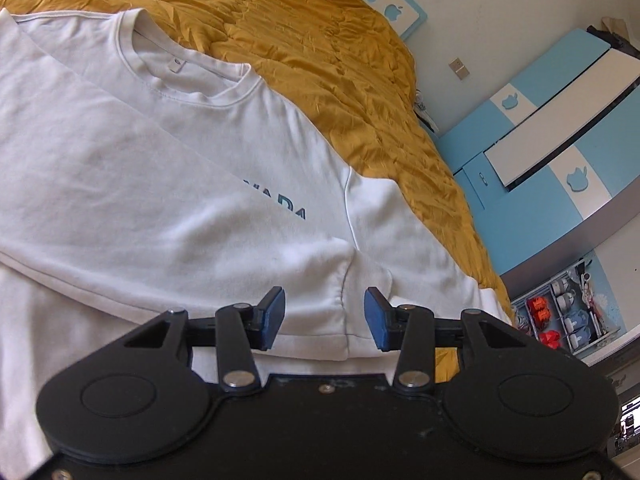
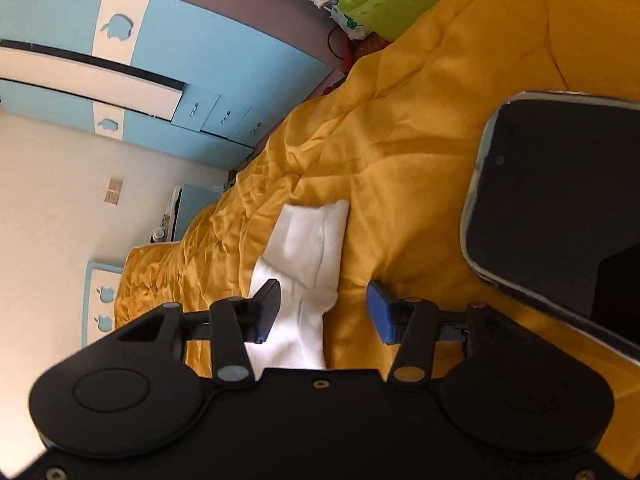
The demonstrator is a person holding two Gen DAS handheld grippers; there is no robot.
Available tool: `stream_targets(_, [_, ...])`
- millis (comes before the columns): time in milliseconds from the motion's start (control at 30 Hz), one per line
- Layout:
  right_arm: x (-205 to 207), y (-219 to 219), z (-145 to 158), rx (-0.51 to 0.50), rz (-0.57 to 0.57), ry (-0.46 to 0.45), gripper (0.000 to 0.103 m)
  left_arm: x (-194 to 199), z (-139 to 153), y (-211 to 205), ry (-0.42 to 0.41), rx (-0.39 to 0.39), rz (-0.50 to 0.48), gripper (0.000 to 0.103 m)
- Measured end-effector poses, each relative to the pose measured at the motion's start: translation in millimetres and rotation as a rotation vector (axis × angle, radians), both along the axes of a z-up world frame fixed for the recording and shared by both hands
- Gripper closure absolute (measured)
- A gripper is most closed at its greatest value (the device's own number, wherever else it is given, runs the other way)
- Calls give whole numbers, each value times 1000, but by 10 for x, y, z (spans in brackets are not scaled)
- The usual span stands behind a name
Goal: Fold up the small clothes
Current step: 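Grasp the other sleeve cuff with the right tool while the left tool releases its sleeve, then fold the held sleeve across the body with the right tool and release it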
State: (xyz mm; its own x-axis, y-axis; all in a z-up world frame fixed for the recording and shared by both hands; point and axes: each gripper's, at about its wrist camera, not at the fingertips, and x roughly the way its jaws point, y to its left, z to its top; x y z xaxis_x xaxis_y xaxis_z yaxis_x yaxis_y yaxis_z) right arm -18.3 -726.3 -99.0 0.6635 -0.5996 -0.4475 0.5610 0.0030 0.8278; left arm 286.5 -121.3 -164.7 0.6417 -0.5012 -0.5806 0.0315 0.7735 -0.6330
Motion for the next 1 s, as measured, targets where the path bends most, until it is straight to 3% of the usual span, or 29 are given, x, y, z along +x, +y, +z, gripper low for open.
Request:
stream_targets(167, [137,-154,24,-26,15,23,55,95,-192,-232,48,13,-51,59])
stream_targets(233, [171,-171,57,-57,44,45,84,91,-245,-305,47,23,-60,58])
stream_targets(300, [159,-190,86,-70,45,57,93,93,-236,-317,45,21,-64,58])
stream_targets(467, [137,-60,355,-161,58,58,95,-7,-22,-119,0,-5,-52,58])
stream_targets(567, [235,190,678,-261,130,32,95,-129,154,134,-43,-2,-17,58])
stream_targets(800, [877,1417,1425,-506,423,-88,95,-474,349,1018,-82,-24,161,57])
stream_targets(900, [1214,2185,1526,-557,570,-144,95,-645,340,1442,-64,-44,240,57])
stream_targets(1000, [1581,3111,1436,-585,734,-180,95,-839,295,1871,-45,-71,323,57])
